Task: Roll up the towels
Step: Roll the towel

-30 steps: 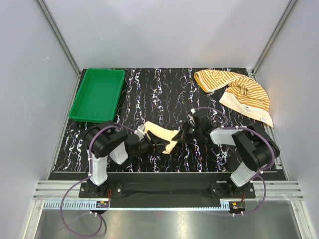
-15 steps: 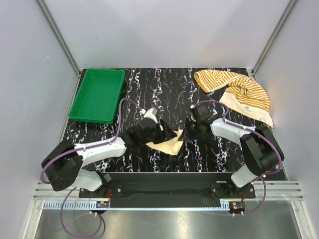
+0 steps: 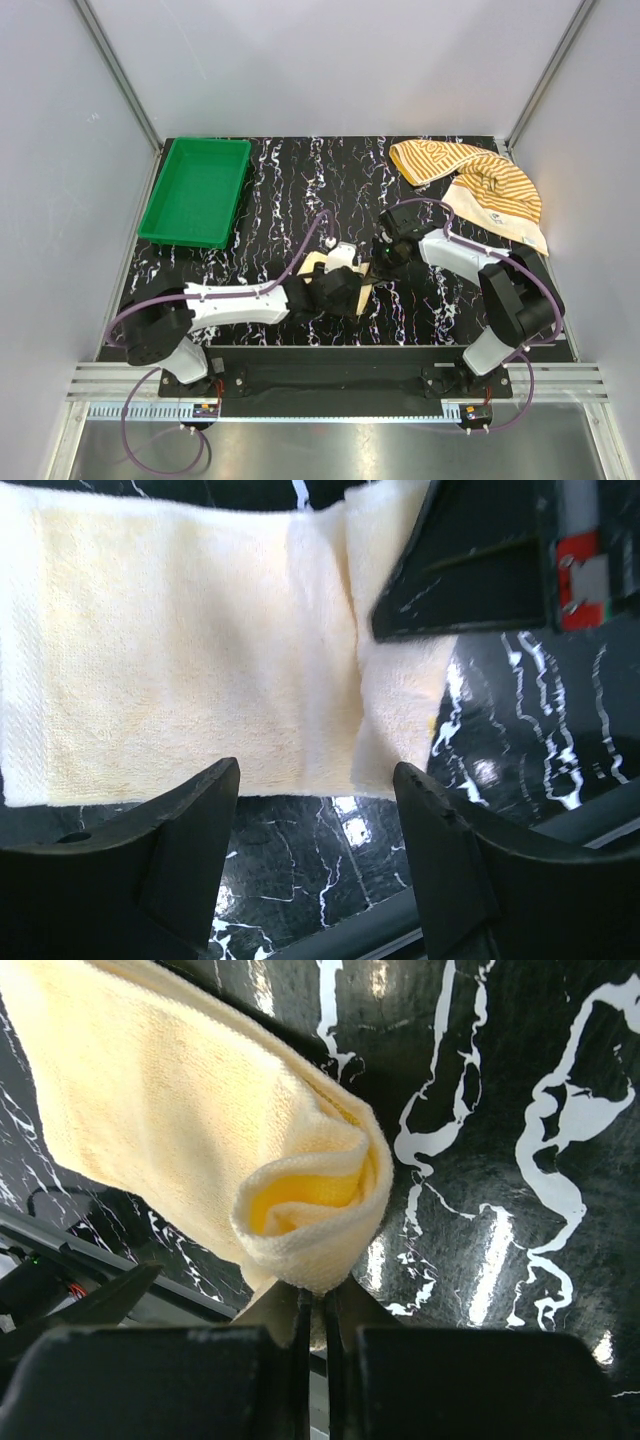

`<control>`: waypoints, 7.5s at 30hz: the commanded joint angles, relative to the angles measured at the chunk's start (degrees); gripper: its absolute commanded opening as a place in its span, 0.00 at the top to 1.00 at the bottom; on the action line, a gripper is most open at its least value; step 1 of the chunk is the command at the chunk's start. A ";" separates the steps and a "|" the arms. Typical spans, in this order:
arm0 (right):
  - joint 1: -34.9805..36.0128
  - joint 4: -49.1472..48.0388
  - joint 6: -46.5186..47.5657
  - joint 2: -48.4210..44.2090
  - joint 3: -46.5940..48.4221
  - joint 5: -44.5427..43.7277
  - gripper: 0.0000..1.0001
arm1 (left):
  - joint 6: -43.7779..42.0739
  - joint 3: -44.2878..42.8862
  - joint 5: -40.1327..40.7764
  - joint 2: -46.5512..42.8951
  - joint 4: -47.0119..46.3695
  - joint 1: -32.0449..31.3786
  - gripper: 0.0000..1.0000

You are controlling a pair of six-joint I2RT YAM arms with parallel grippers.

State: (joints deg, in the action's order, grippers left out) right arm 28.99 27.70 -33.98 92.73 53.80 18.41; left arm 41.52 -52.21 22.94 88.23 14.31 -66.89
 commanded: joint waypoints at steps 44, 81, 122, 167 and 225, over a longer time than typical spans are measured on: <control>0.89 3.85 2.42 4.13 3.06 -0.22 1.00 | -11.46 -19.26 23.12 23.30 9.78 -14.32 0.35; -14.31 15.71 9.89 -3.25 13.00 -7.07 0.12 | 1.11 -11.08 12.23 12.25 8.13 -12.48 1.00; -2.46 -45.98 -8.91 -11.79 -27.96 18.86 0.21 | 37.66 29.52 -30.40 -4.91 -39.85 11.43 1.00; 4.67 -15.33 -5.66 -6.69 -10.48 5.49 0.98 | 13.78 11.88 -6.83 -14.48 1.14 6.70 0.30; -0.78 7.74 1.28 -11.24 0.35 -5.85 0.27 | 5.76 6.31 -9.81 2.04 -9.19 0.34 1.00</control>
State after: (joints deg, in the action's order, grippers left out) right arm 29.19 36.32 -33.78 85.71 54.70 14.04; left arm 44.93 -49.12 21.23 92.90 9.80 -69.80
